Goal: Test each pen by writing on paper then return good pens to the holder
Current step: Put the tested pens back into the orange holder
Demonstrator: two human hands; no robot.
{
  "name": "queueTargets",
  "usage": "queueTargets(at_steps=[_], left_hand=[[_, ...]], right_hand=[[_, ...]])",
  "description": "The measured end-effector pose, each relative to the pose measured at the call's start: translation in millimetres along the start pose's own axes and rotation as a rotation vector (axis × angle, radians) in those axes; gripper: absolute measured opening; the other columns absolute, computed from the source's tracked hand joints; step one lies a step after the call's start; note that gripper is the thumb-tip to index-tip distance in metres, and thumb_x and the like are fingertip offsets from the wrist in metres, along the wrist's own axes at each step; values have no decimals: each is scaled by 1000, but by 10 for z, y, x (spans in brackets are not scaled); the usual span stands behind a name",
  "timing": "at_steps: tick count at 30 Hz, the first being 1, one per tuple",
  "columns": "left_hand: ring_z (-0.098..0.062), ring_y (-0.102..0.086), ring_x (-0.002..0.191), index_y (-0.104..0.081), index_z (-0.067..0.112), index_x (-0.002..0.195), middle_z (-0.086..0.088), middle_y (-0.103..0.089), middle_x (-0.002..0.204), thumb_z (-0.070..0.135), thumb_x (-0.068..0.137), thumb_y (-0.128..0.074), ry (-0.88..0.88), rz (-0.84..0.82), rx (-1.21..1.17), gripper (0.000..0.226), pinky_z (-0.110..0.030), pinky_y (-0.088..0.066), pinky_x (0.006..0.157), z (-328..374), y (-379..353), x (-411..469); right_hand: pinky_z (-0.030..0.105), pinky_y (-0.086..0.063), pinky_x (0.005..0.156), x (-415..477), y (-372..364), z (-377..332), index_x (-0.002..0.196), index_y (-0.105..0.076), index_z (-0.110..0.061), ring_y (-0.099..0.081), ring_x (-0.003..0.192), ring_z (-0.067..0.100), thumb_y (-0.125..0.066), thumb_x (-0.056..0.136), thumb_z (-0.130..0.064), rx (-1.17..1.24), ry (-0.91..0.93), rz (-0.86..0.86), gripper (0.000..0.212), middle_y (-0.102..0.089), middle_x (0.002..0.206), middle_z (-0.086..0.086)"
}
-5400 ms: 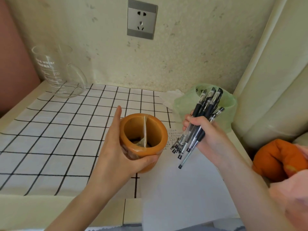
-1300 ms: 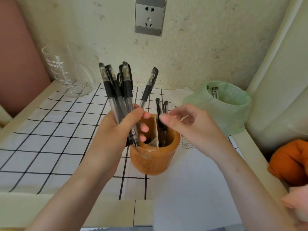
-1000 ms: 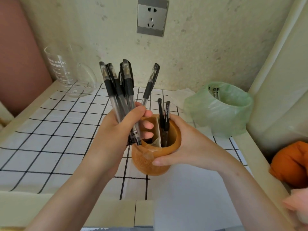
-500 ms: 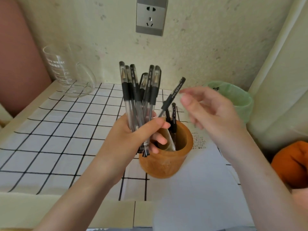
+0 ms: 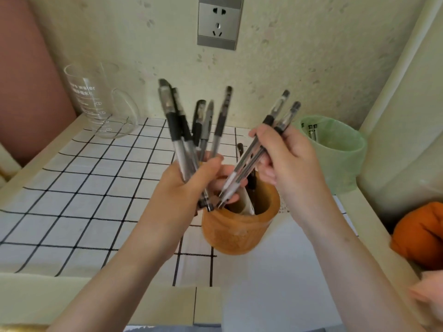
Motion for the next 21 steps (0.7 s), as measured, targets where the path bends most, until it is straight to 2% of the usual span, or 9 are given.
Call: queueTargets(at_steps=[2, 4, 6, 9, 10, 13, 15, 17, 21], left_hand=[[-12, -71, 74, -62, 17, 87, -1, -75, 79, 18, 90, -47, 10, 69, -29, 15, -19, -56, 59, -10, 61, 16], [-12, -71, 79, -62, 15, 89, -3, -75, 82, 17, 90, -47, -8, 110, -43, 15, -19, -56, 61, -16, 79, 28], [-13, -69, 77, -64, 14, 90, -3, -72, 79, 18, 91, -49, -34, 179, -25, 16, -23, -57, 65, -39, 121, 28], [-12, -59, 65, -68, 22, 90, 4, -60, 67, 25, 90, -52, -44, 234, 62, 16, -35, -49, 74, -82, 182, 40], [-11, -57, 66, -69, 23, 90, 6, -59, 67, 26, 90, -52, -44, 229, 70, 17, -37, -47, 76, -82, 179, 46], [-10, -59, 72, -70, 17, 90, 4, -64, 71, 25, 90, -52, -50, 193, 71, 20, -27, -51, 77, -81, 150, 62], [-9, -59, 69, -69, 12, 86, 3, -64, 68, 22, 91, -50, -69, 163, 91, 22, -18, -51, 67, -74, 116, 57], [-8, -60, 65, -68, 10, 88, 3, -65, 66, 21, 92, -49, -89, 140, 95, 23, -16, -50, 62, -61, 87, 48], [-7, -59, 60, -67, 7, 91, 3, -65, 64, 22, 90, -49, -96, 47, 84, 24, -15, -48, 57, -15, 10, 27]], right_hand=[[17, -26, 39, 30, 108, -48, 87, -55, -7, -31, 39, 5, -48, 97, -17, -9, 46, 79, 16, -39, 50, -8], [13, -28, 42, 31, 146, -116, 84, -53, -14, -35, 40, 2, -49, 98, -18, -85, 136, 125, 15, -42, 47, -13], [11, -32, 45, 9, 74, -138, 82, -52, -19, -42, 43, 2, -50, 97, -20, -213, 180, 75, 16, -47, 48, -15], [15, -39, 47, -44, -125, -22, 86, -59, -18, -52, 52, 9, -54, 94, -26, -467, 131, -110, 13, -58, 63, -4], [16, -39, 47, -62, -171, 20, 86, -61, -17, -51, 52, 10, -56, 93, -29, -533, 120, -154, 15, -56, 62, -3], [11, -35, 47, -56, -156, 37, 87, -62, -20, -45, 48, 1, -62, 87, -40, -613, 135, -104, 21, -47, 54, -8], [9, -36, 50, -39, -71, -10, 100, -61, -23, -47, 50, 1, -63, 86, -43, -588, 161, 3, 25, -49, 56, -7], [12, -33, 48, -53, -31, -84, 102, -61, -21, -43, 47, 5, -61, 89, -38, -468, 204, 73, 22, -45, 53, -7], [13, -37, 48, -110, -125, -142, 92, -65, -15, -43, 46, 3, -59, 89, -37, -258, 173, 11, 23, -44, 53, -2]])
Point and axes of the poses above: each hand's wrist, its own x-axis towards the middle knuckle, its own y-axis out of the back of the hand, z = x × y, the point moved 6 cm from there along x, towards the middle knuckle
